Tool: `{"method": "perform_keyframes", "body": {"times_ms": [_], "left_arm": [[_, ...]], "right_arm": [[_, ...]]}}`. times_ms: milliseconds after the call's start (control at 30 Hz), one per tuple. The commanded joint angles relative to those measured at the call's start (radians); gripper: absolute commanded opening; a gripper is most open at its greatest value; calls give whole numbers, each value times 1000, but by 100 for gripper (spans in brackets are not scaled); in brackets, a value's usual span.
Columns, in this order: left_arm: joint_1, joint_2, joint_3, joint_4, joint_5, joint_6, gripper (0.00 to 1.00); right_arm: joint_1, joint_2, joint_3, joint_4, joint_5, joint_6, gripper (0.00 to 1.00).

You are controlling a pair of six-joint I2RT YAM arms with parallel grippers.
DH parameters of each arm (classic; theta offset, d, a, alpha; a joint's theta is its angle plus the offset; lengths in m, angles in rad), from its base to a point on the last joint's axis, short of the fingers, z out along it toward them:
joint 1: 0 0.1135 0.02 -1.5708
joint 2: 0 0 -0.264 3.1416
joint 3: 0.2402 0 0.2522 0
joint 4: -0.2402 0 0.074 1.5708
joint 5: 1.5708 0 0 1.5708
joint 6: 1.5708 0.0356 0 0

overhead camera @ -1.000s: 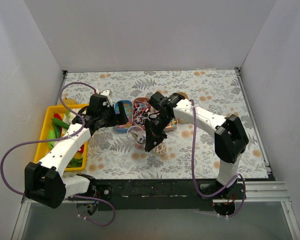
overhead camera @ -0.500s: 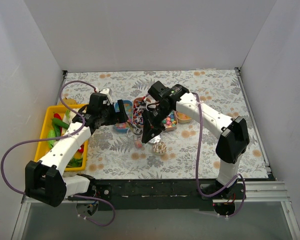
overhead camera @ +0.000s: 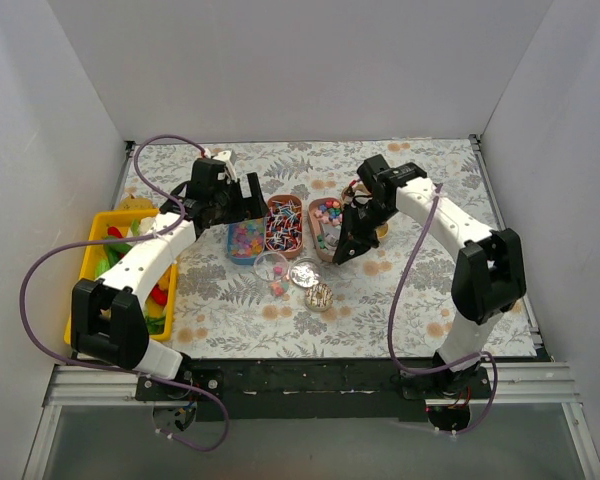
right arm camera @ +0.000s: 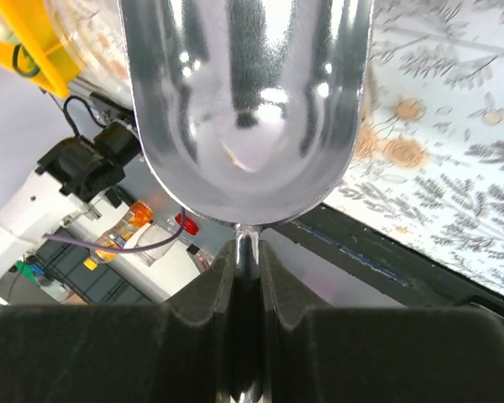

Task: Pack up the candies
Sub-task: Scoop the fake candies from the storage box.

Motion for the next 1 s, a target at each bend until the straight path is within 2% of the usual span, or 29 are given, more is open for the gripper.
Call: {"method": "perform_keyframes", "body": {"times_ms": [0, 233, 533, 733, 967], "left_arm": [[1, -7, 40, 31, 29, 9, 98], [1, -6, 8, 65, 48, -3, 98], [1, 59, 31, 85, 49, 17, 98], [0, 151, 104, 87, 32, 43, 98], [0, 234, 193, 94, 38, 43, 98]], "right_arm": [[-43, 90, 78, -27, -26, -53, 1], [-91, 193, 117, -50, -124, -25, 1], [-100, 263, 132, -86, -173, -19, 1], [-105, 314, 147, -82, -129, -22, 1], [-125, 366, 218, -96, -8, -25, 1]]}}
